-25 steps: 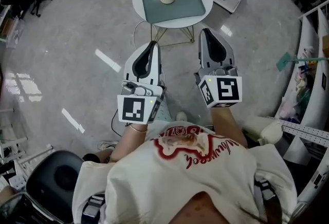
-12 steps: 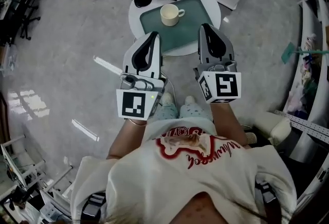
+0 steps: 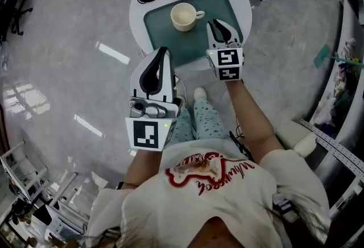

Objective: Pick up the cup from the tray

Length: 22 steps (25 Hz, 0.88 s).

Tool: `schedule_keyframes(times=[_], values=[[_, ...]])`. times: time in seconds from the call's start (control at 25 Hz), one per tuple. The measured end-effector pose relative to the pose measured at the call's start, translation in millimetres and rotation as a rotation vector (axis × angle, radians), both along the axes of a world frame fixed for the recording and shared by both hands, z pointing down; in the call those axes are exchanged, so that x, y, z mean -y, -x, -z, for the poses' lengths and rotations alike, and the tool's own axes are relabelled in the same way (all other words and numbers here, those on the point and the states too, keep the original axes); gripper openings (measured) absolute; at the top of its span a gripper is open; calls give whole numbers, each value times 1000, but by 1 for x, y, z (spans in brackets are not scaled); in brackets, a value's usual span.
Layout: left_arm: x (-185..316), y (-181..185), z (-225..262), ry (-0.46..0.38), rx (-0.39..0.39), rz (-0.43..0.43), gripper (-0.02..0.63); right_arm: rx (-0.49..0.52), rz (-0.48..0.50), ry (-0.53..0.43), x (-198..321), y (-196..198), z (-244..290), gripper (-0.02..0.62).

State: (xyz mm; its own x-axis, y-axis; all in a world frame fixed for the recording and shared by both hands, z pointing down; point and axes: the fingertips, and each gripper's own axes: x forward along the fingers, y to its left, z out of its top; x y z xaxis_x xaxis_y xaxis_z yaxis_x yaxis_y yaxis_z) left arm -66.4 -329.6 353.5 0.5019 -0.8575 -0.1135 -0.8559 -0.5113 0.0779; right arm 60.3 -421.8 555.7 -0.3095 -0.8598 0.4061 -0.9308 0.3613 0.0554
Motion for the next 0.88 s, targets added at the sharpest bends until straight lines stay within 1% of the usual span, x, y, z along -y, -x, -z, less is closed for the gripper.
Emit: schedule_keyframes(times=[0.08,0.16,0.24,0.32,0.4,0.56,0.68,0.76,0.88], values=[[-2,3,-14,31,21,5,14,-27,26,38,12,3,-23,46],[-6,7,-26,63,41,15,14,-33,49,30,19,8,-30,60],[-9,12,-36,98,47,30,14,-35,67,25,24,13,-32,91],[-9,17,-42,113,55,39,14,-29,77,37,30,17,-34,98],[-7,21,-46,118,64,44,14,-12,74,29,40,20,-34,98],[-7,34,-55,125,88,71,14,-11,87,30,57,19,-37,98],[-7,40,-58,134,98,81,14,21,98,31,65,18,-44,97],[-7,42,-59,141,98,86,14,52,95,21,66,21,-43,59],[-7,44,-58,143,100,97,14,93,42,12,64,20,-37,43]])
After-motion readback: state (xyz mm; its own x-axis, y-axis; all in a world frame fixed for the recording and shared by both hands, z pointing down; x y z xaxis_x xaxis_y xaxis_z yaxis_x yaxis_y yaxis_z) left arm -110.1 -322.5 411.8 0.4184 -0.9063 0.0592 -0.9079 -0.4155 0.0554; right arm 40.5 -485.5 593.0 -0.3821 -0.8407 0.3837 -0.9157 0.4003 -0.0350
